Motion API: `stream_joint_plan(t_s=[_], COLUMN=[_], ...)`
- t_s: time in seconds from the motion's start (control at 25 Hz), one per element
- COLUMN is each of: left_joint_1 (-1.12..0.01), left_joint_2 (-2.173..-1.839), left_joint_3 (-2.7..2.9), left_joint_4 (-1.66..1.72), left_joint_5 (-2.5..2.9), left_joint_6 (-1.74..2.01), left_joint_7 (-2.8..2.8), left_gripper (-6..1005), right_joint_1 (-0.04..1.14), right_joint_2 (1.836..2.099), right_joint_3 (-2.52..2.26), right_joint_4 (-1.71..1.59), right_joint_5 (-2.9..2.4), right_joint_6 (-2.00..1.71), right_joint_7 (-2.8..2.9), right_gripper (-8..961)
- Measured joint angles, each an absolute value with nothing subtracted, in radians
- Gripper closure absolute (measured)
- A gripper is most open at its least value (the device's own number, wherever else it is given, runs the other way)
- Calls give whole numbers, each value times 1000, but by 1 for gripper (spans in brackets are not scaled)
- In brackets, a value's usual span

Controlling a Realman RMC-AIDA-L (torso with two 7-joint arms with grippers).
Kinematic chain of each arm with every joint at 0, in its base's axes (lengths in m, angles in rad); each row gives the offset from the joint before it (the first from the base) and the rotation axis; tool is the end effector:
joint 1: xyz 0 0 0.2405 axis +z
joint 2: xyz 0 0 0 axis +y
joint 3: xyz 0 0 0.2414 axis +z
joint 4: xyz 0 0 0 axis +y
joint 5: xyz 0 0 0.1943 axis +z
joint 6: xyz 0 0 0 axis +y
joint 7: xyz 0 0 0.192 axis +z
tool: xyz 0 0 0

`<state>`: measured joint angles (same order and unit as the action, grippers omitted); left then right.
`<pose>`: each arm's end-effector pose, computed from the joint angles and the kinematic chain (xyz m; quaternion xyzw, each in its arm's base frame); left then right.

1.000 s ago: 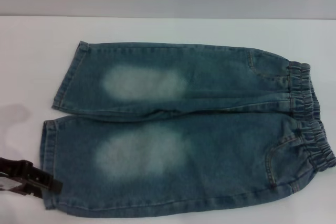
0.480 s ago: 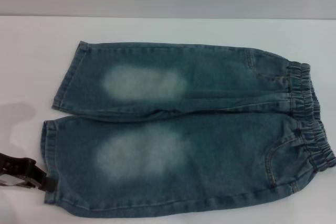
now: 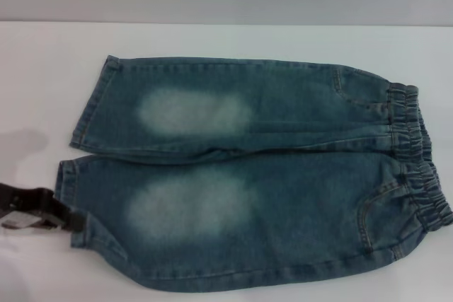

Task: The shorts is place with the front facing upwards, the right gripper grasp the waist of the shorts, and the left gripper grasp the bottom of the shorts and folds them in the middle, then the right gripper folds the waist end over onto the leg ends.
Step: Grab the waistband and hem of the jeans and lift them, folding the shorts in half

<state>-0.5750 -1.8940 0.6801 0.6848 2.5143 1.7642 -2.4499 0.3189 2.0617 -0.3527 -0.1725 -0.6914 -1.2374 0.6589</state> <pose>-0.3031 0.2849 0.0148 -0.7446 -0.6672 0.0126 0.0165 0.3990 0.3122 0.1338 -0.4439 0.3482 0.4093 0.7170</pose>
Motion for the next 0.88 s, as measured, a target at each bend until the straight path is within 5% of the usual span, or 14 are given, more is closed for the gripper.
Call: stream_joint_plan(t_s=[0.16, 0.48, 0.88], left_joint_1=[-599, -632, -679], left_joint_2=[-1905, -1906, -1883], left_joint_3=[632, 628, 589], left_joint_4=[684, 685, 684], left_joint_5=[2514, 2514, 2510], left_joint_6=[1759, 1739, 1734], left_joint_7=[-2452, -2452, -2446], left_gripper=[981, 982, 982], right_joint_1=[294, 325, 493], right_joint_2=[2031, 1901, 1826], right_joint_3=[-353, -355, -386], right_joint_4=[-282, -566, -931], right_joint_5=[-938, -1580, -2134], right_joint_6=[-1241, -1425, -1799], right_joint_7=[916, 1512, 1886], right_gripper=[343, 344, 344])
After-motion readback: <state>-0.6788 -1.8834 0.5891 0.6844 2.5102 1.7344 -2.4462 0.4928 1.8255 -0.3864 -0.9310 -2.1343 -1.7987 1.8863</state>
